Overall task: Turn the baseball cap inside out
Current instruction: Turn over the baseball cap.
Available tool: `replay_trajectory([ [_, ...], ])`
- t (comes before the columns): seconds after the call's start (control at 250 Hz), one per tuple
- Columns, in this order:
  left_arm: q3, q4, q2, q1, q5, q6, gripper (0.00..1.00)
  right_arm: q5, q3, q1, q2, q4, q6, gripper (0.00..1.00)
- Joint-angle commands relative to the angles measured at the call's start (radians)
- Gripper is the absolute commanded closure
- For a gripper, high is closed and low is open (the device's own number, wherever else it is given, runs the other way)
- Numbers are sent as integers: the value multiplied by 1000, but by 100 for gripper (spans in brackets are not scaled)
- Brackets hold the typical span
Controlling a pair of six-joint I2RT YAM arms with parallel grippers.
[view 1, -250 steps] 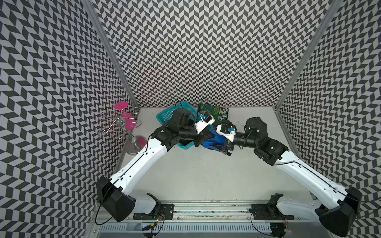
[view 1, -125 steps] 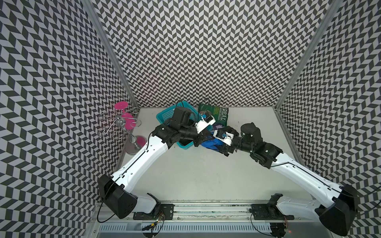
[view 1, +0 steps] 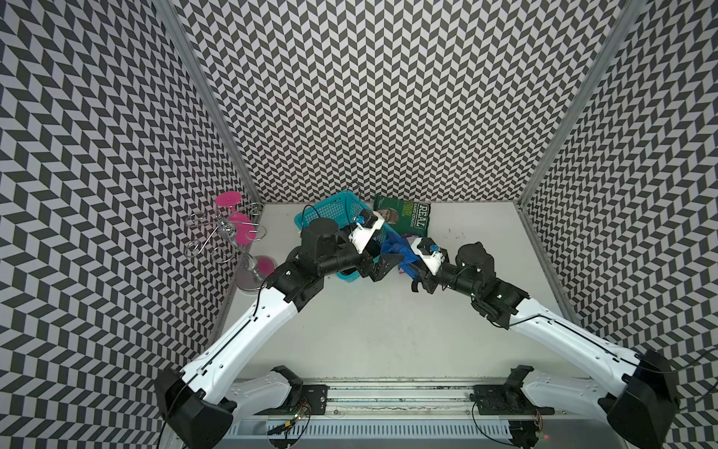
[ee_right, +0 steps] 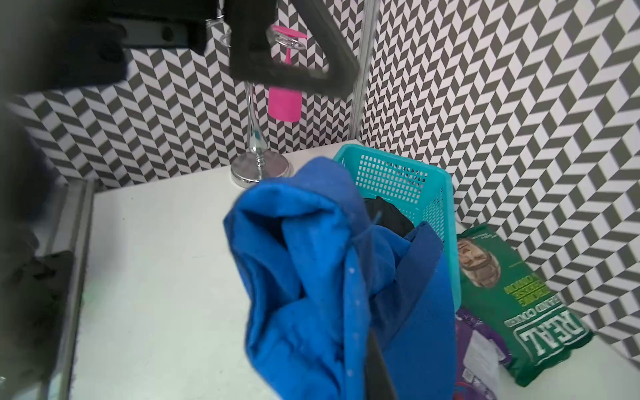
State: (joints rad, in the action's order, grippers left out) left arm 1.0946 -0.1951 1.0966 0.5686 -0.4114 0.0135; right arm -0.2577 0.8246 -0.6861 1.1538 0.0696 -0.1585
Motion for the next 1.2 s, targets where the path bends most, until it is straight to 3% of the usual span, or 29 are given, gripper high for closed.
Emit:
replay_trajectory([
  [0.0, -84, 296, -65, -56, 91, -216, 0, -87, -19, 44, -36, 250, 265, 100],
  [0.26, -194, 406, -70, -211, -43, -484, 0, -580, 51, 336, 19, 626, 808, 100],
  [0.377, -233, 578, -45, -222, -172, -591, 0, -738, 134, 367, 57, 759, 1007, 100],
  [0.509, -244, 766, 20, -221, -309, -719, 3, -819, 210, 367, 83, 883, 1188, 100],
  [0.741, -214, 1140, 123, -204, -505, -926, 22, -865, 302, 364, 79, 917, 1297, 100],
  [0.989, -122, 1083, 167, -156, -582, -850, 37, -883, 351, 352, 92, 929, 1341, 100],
  [1.198, -88, 1194, 217, -126, -581, -910, 46, -887, 363, 338, 93, 927, 1351, 100],
])
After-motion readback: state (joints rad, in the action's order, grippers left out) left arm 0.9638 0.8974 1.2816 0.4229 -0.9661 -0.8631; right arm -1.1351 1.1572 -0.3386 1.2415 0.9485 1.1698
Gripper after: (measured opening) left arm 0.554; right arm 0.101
